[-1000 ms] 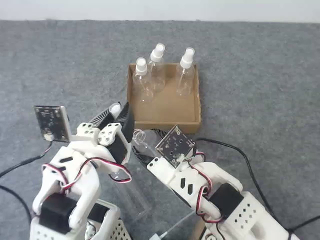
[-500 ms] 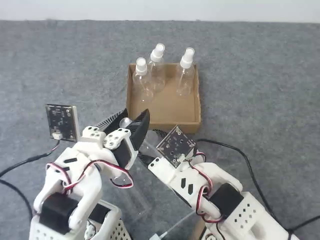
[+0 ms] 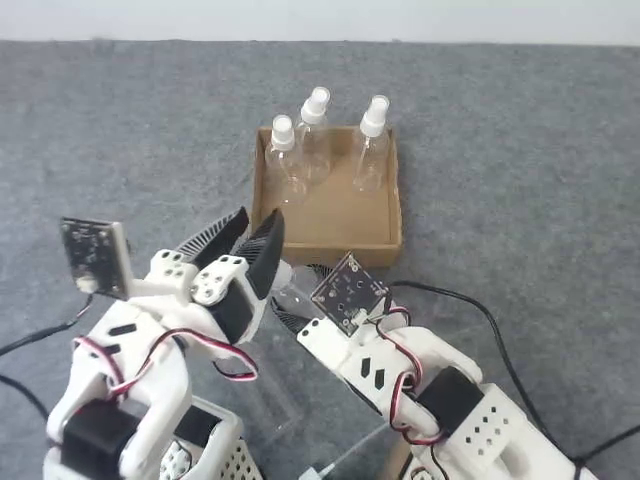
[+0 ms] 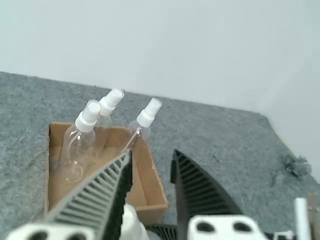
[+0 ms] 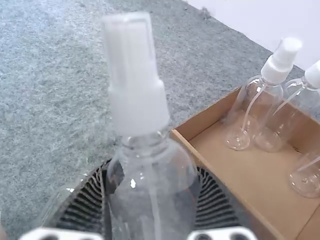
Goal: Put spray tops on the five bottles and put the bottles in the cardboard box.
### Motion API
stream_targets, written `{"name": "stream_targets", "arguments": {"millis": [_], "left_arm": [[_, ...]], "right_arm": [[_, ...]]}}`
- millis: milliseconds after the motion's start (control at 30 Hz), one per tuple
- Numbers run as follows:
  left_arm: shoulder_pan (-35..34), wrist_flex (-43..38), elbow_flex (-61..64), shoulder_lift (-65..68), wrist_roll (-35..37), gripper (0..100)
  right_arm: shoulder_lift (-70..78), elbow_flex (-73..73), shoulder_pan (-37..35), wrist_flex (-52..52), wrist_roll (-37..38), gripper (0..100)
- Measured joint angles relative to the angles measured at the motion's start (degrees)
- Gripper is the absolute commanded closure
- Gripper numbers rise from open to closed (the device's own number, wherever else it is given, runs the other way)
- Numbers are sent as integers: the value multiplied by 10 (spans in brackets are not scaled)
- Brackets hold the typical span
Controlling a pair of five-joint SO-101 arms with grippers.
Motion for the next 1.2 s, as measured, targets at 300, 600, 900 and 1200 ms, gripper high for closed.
{"name": "stream_targets", "arguments": {"millis": [300, 600, 900, 1200], "left_arm": [[-28, 0, -12, 0, -2, 906], [-129, -58, 35, 0, -1, 906], [-136, -142, 148, 0, -1, 906], [-96, -172, 188, 4, -2, 906]], "right_arm": [[0, 0, 37, 0, 0, 992], [0, 0, 38, 0, 0, 992], [-61, 3, 37, 0, 0, 992], [-171, 66, 37, 0, 0, 992]]}}
